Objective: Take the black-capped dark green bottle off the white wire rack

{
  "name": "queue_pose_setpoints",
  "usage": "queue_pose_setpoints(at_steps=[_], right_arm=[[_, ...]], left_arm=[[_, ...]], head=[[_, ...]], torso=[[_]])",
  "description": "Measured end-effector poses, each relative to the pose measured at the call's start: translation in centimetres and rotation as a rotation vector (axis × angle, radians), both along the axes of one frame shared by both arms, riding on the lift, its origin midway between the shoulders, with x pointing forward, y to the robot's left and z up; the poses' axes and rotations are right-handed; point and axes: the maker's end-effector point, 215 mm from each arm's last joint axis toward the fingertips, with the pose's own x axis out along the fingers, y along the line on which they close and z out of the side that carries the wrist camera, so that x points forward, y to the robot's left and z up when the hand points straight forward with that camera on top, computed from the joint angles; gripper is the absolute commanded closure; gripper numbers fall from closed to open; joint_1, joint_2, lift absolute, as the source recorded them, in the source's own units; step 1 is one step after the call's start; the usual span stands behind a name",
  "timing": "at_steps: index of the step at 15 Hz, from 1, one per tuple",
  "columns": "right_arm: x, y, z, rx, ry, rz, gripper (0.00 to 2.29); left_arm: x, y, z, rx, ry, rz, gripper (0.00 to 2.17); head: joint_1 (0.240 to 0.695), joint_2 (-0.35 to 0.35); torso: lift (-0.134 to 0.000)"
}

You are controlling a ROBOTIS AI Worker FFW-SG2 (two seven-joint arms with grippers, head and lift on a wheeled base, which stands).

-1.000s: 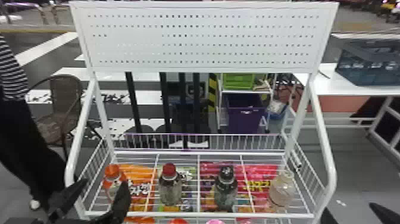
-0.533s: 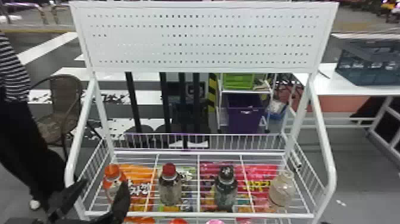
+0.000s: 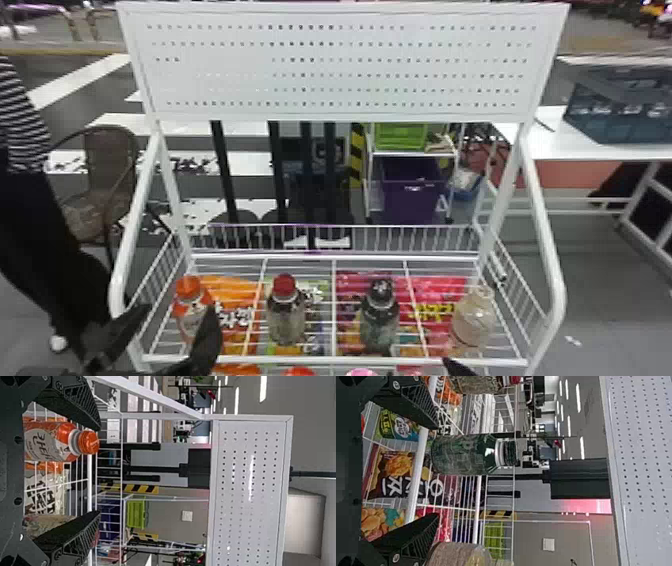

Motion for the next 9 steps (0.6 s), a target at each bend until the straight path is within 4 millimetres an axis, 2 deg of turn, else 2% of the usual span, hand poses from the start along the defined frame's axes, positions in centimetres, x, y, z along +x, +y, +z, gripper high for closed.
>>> queue_pose_setpoints(at_steps=[4,9], right_arm=[[4.2,2.9,0.5,-0.021,-0.023,0.030,0.12],[7.7,3.5,0.6,-0.031,-0.010,0.030,0.12]], left_arm=[[0.0,0.1,-0.5,0.003,0.009,-0.001,0.15],[-0.2,0.3,-1.0,0.006,0.015,0.002,0.15]], head=[[0.499,0.000],[0.499,0.000]], torso=[[0.000],[0.000]])
